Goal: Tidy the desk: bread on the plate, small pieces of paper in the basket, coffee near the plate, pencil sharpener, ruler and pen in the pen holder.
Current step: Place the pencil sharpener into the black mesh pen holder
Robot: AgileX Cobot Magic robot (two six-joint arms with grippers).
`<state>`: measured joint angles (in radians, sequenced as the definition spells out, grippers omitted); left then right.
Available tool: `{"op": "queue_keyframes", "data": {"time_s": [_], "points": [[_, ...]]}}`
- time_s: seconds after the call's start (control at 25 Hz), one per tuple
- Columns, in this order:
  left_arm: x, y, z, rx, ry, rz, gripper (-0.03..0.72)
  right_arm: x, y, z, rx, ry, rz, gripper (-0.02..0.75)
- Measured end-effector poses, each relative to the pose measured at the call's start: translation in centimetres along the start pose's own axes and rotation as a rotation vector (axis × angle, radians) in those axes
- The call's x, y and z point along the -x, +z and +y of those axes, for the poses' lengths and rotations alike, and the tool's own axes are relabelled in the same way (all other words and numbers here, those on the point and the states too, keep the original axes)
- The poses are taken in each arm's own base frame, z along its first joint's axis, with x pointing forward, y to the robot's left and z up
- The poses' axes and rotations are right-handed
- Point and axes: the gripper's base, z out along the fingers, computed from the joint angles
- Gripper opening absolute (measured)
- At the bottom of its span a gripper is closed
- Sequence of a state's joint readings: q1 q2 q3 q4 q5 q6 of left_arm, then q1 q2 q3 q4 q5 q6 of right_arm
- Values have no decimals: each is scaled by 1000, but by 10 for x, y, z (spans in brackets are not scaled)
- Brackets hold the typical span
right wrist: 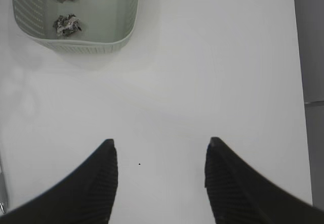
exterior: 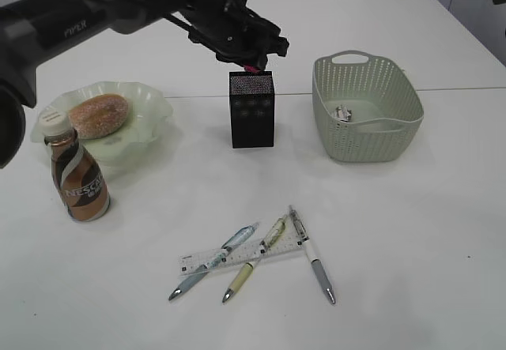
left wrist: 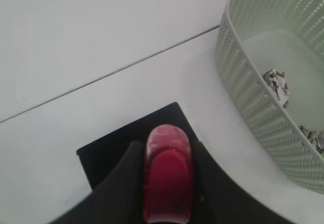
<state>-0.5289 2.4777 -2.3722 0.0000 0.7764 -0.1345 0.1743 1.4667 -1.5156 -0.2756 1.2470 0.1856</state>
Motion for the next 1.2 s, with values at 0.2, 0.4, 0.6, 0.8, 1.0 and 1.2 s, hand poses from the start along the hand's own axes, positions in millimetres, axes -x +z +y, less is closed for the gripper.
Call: {"op": "queue_keyframes", "data": {"time_s": [0.2,0.4,0.6,0.8,1.0,1.2], "points": [[-7,12,1,1,0,5,167,0,0,0,0,0,0,407],[-13,21,2,3,0,24,172,0,0,0,0,0,0,407],[-14,22,2,4,0,26,204,0,0,0,-2,-1,0,406],[-14,22,2,4,0,26,232,0,0,0,-2,-1,0,405],[-14,22,2,4,0,26,246,0,0,0,-4,-1,-1,405],[-14,22,2,4,0,32,249,0,0,0,-4,-1,-1,405]]}}
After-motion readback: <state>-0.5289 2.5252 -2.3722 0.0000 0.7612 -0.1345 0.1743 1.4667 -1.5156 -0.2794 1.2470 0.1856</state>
